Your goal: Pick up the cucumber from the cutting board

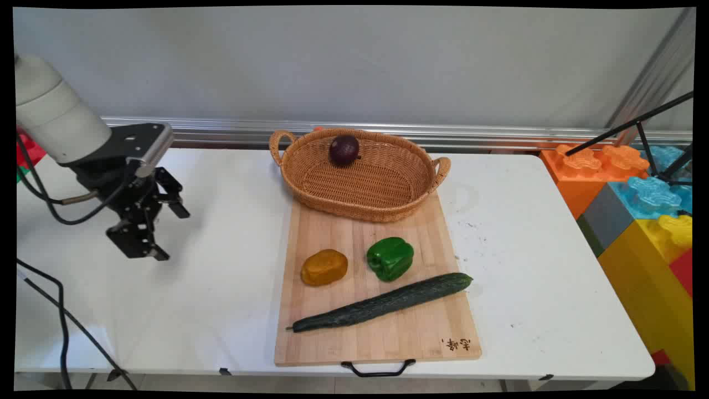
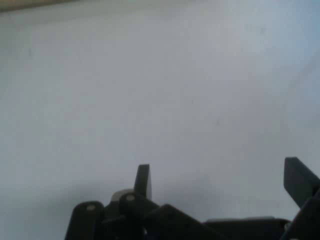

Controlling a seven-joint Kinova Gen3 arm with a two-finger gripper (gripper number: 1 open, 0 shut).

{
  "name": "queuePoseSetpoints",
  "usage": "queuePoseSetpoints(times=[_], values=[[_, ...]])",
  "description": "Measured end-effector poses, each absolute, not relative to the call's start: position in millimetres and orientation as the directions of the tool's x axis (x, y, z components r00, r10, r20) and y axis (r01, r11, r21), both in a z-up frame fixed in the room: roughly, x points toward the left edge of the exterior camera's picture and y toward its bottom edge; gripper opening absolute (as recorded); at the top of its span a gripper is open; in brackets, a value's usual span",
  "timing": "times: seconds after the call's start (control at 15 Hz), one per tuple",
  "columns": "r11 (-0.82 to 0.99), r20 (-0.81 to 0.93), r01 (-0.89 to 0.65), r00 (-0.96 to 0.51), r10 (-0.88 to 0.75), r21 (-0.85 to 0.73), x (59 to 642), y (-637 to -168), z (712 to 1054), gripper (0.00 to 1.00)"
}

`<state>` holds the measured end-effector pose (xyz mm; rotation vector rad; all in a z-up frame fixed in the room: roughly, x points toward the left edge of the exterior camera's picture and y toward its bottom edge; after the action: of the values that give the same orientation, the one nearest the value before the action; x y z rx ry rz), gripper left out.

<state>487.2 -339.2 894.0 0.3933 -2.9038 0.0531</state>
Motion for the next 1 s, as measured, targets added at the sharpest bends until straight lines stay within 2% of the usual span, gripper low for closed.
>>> queuePoseSetpoints(times=[0.6, 1.0], values=[[0.944, 0.434, -0.315, -0.84, -0.324, 0.095, 398.8, -360.6, 894.8, 1.0], [0.902, 0.485, -0.397, -0.764, -0.426, 0.168, 327.9, -380.6, 887.0, 1.0]])
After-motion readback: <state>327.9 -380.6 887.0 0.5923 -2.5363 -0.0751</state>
